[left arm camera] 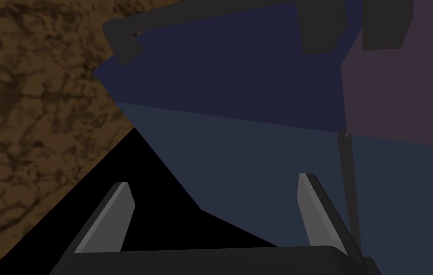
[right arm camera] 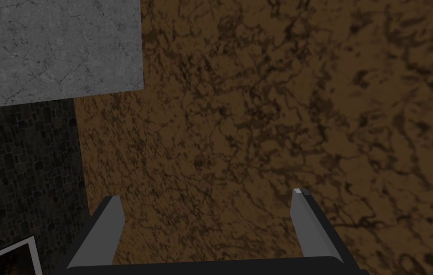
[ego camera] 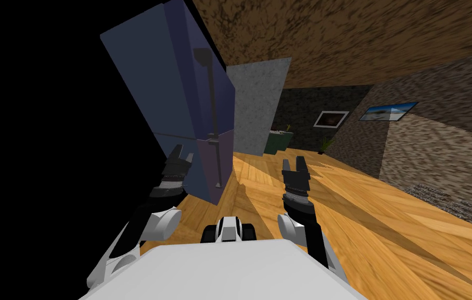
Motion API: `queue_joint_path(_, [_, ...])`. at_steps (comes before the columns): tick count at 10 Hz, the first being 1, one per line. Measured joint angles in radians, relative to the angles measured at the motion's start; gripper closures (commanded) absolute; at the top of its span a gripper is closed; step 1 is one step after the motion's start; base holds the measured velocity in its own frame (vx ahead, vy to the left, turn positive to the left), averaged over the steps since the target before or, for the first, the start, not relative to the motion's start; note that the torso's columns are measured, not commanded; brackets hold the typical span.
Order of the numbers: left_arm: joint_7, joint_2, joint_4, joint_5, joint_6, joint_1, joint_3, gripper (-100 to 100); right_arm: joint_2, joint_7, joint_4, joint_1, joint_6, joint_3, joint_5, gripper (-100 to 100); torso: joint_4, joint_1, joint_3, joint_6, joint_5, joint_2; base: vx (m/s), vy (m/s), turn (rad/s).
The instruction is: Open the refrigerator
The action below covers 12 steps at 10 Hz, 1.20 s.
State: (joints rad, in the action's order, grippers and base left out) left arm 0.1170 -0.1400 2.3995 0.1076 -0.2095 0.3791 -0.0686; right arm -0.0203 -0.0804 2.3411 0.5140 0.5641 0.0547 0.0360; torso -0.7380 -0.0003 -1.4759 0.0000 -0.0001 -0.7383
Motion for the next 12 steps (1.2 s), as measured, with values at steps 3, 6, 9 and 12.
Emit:
queue_joint_path(3, [-0.009, 0.003, 0.018, 0.001, 0.079, -0.015, 0.001, -100, 0.000, 0.000, 0.000, 0.000, 0.000, 0.000, 0.000, 0, 0.000, 0.000, 0.000, 0.000, 0.000, 0.001, 0.050, -0.003, -0.026])
queue_joint_path(6, [-0.017, 0.008, 0.027, 0.001, 0.153, -0.028, -0.002, -100, 0.000, 0.000, 0.000, 0.000, 0.000, 0.000, 0.000, 0, 0.000, 0.001, 0.000, 0.000, 0.000, 0.000, 0.056, 0.001, -0.022])
queue_joint_path(9, [-0.027, 0.010, 0.042, 0.003, 0.234, -0.045, 0.000, -100, 0.000, 0.000, 0.000, 0.000, 0.000, 0.000, 0.000, 0, 0.000, 0.000, 0.000, 0.000, 0.000, 0.000, 0.055, 0.001, -0.023])
queue_joint_path(12, [-0.033, 0.012, 0.048, 0.001, 0.301, -0.058, -0.004, -100, 0.000, 0.000, 0.000, 0.000, 0.000, 0.000, 0.000, 0, 0.000, 0.000, 0.000, 0.000, 0.000, -0.001, 0.046, -0.005, -0.015])
